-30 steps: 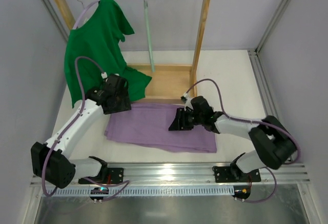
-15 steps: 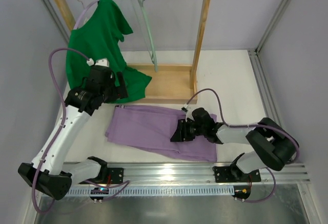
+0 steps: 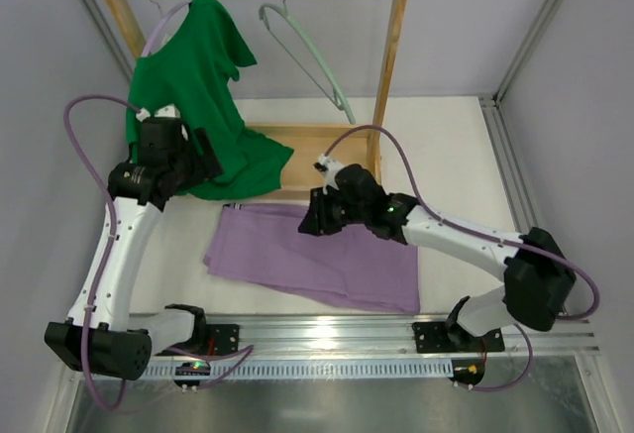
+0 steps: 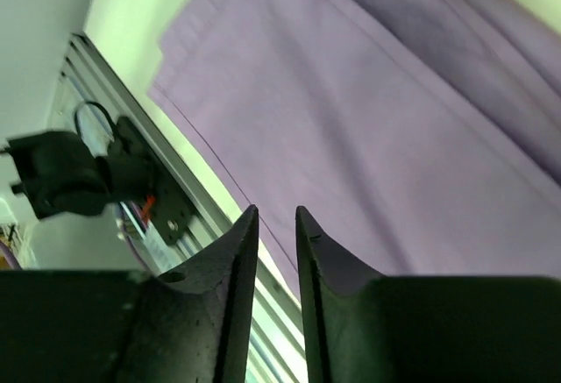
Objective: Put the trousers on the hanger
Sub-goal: Fold the trousers
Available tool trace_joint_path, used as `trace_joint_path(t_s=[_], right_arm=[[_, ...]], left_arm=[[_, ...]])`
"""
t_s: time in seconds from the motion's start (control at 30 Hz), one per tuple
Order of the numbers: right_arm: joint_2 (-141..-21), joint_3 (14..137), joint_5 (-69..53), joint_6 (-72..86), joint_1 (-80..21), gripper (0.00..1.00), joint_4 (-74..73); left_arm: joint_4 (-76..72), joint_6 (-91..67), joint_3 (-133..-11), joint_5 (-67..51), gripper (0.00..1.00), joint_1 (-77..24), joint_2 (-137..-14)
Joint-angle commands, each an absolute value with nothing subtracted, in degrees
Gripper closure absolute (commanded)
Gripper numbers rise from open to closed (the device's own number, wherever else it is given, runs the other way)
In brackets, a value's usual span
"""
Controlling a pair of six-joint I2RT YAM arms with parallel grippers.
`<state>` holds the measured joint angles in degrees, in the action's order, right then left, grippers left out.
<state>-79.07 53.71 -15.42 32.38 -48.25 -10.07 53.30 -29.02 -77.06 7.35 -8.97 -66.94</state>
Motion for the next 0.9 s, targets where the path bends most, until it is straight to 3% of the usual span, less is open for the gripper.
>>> trace_joint_path(t_s=[0.0, 0.1, 0.13, 0.2, 0.23, 0.27, 0.4, 0.63, 0.87], right_arm=[[-88.57, 61.42, -14.4, 32.07, -50.8, 0.74, -6.27], [-96.75, 65.73, -18.36, 34.27, -54.22, 0.77, -1.69], [-100.07, 66.79, -18.89, 34.89, -55.71, 0.78, -0.89], [-102.99, 66.54, -21.6, 38.03, -56.69, 0.78, 3.3], [-104.49, 65.23, -22.14, 39.19, -56.95, 0.78, 4.73], [-106.42, 64.34, -22.24, 40.68, -57.13, 0.78, 5.7], [-106.36, 60.65, -21.01, 42.63, -57.04, 0.78, 8.09], [-99.15, 62.41, -17.67, 39.81, -57.13, 0.78, -2.81], [-83.95, 51.87, -12.75, 40.07, -57.13, 0.78, -5.8]], left_arm=[[52.21, -29.0, -73.25, 1.53, 0.23, -8.52, -67.41], [49.93, -31.28, -65.34, 0.18, 0.49, -8.44, -64.96], [49.57, -31.9, -63.48, -1.91, 0.66, -8.44, -63.3], [48.17, -32.87, -60.31, -3.77, 0.77, -8.44, -61.71], [47.9, -34.26, -57.07, -4.82, 0.92, -8.44, -61.18], [47.47, -34.71, -55.65, -5.44, 0.98, -8.44, -60.65], [44.92, -37.09, -47.74, -7.38, 0.99, -8.61, -59.77], [41.68, -43.5, -44.48, -6.24, 1.0, -11.34, -63.36], [37.1, -46.4, -40.17, 7.46, 1.0, -11.25, -70.83]])
